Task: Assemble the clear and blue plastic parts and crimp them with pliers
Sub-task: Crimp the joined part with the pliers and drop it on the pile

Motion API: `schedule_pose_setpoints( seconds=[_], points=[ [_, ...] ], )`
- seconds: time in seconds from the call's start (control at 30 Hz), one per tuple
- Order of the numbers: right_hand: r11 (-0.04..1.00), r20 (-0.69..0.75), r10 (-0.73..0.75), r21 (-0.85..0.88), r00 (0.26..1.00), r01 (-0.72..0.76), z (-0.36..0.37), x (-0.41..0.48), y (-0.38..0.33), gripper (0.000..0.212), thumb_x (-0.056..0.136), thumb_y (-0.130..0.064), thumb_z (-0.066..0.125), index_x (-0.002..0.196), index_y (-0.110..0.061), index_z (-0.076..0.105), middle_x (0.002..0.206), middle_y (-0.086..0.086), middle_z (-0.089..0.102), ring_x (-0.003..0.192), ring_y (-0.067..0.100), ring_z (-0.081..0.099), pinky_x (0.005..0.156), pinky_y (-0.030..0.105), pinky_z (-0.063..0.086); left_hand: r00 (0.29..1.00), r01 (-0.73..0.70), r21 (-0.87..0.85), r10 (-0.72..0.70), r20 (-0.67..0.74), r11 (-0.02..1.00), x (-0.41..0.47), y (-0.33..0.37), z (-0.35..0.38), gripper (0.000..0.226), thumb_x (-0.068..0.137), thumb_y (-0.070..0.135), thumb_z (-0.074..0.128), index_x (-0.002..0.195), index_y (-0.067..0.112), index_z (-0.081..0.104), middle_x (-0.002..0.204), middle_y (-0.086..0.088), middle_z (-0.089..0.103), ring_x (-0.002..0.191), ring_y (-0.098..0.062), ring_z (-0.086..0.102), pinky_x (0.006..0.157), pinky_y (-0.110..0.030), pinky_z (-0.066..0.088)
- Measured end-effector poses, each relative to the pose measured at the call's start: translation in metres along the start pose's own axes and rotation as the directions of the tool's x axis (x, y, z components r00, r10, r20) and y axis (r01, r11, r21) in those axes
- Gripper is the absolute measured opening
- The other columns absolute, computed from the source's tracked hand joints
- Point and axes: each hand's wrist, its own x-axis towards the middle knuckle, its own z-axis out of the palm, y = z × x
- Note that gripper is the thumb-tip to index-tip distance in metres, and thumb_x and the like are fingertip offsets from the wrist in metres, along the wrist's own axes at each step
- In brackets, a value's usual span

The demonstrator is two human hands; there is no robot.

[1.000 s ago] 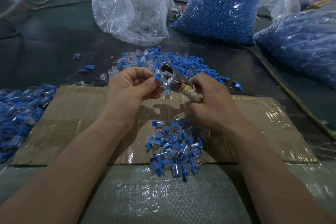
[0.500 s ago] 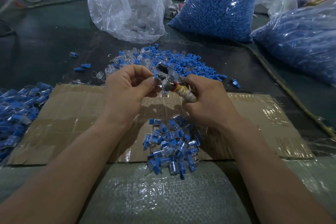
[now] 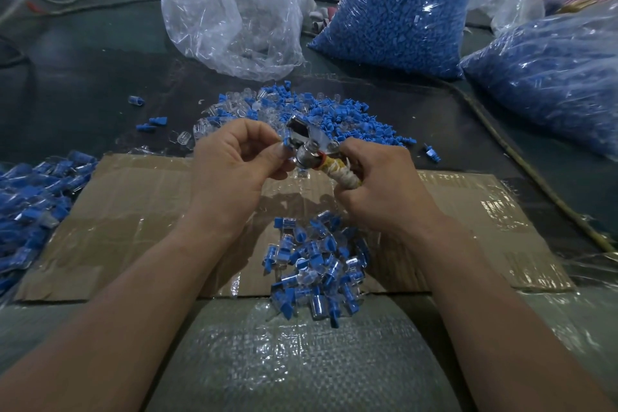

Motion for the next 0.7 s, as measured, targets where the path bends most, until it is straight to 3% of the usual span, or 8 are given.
schedule_pose_setpoints(
  seconds=[0.23, 0.4, 0.57, 0.63, 0.7],
  points=[
    [1.0, -0.043, -0.016, -0.024, 0.999, 0.015, 0.003, 0.0, 0.002, 0.019, 0.07, -0.01, 0.063, 0.075, -0.023, 0.05, 0.063, -0.017, 0.044, 0.059, 0.001, 0.041, 0.055, 0.02, 0.032, 1.0, 0.001, -0.006, -0.001, -0.005, 1.0, -0.001, 0.002, -0.001, 0.018, 0.08, -0.005, 0.062, 0.076, 0.012, 0.059, 0.064, 0.003, 0.064, 0.054, -0.004, 0.063, 0.055, -0.012, 0.05],
    [1.0, -0.007, 0.006, 0.022, 1.0, -0.006, 0.002, 0.0, 0.005, 0.027, 0.069, -0.011, 0.065, 0.085, -0.025, 0.048, 0.074, -0.012, 0.046, 0.07, 0.006, 0.043, 0.064, 0.02, 0.036, 0.999, 0.032, -0.021, -0.032, -0.005, 0.999, 0.0, 0.0, -0.001, 0.018, 0.08, -0.004, 0.062, 0.075, 0.013, 0.06, 0.06, 0.004, 0.066, 0.056, -0.006, 0.064, 0.056, -0.014, 0.05],
    [0.993, -0.106, 0.115, 0.006, 0.988, -0.115, -0.003, 0.001, 0.016, 0.018, 0.067, -0.01, 0.065, 0.08, -0.017, 0.056, 0.071, -0.01, 0.049, 0.064, 0.006, 0.043, 0.054, 0.02, 0.03, 0.992, 0.121, -0.094, -0.124, -0.029, 0.988, 0.004, 0.0, -0.007, 0.012, 0.079, 0.001, 0.063, 0.077, 0.012, 0.062, 0.062, 0.002, 0.068, 0.056, -0.01, 0.064, 0.054, -0.018, 0.052],
    [0.982, -0.128, 0.186, 0.02, 0.974, -0.185, -0.007, 0.001, 0.02, 0.022, 0.066, -0.011, 0.067, 0.088, -0.013, 0.062, 0.075, -0.003, 0.055, 0.068, 0.013, 0.05, 0.056, 0.024, 0.038, 0.983, 0.173, -0.1, -0.165, 0.085, 0.98, 0.003, 0.004, -0.009, 0.004, 0.073, 0.011, 0.065, 0.077, 0.012, 0.064, 0.064, 0.0, 0.069, 0.055, -0.01, 0.063, 0.053, -0.018, 0.052],
    [0.976, -0.113, 0.218, 0.008, 0.969, -0.218, -0.011, 0.002, 0.024, 0.028, 0.068, -0.018, 0.071, 0.094, -0.011, 0.064, 0.081, 0.002, 0.059, 0.076, 0.02, 0.054, 0.066, 0.032, 0.045, 0.949, 0.204, -0.057, -0.183, 0.257, 0.977, -0.001, 0.007, -0.01, 0.012, 0.065, 0.02, 0.065, 0.075, 0.013, 0.068, 0.064, -0.001, 0.069, 0.054, -0.009, 0.062, 0.051, -0.017, 0.051]
  ],
)
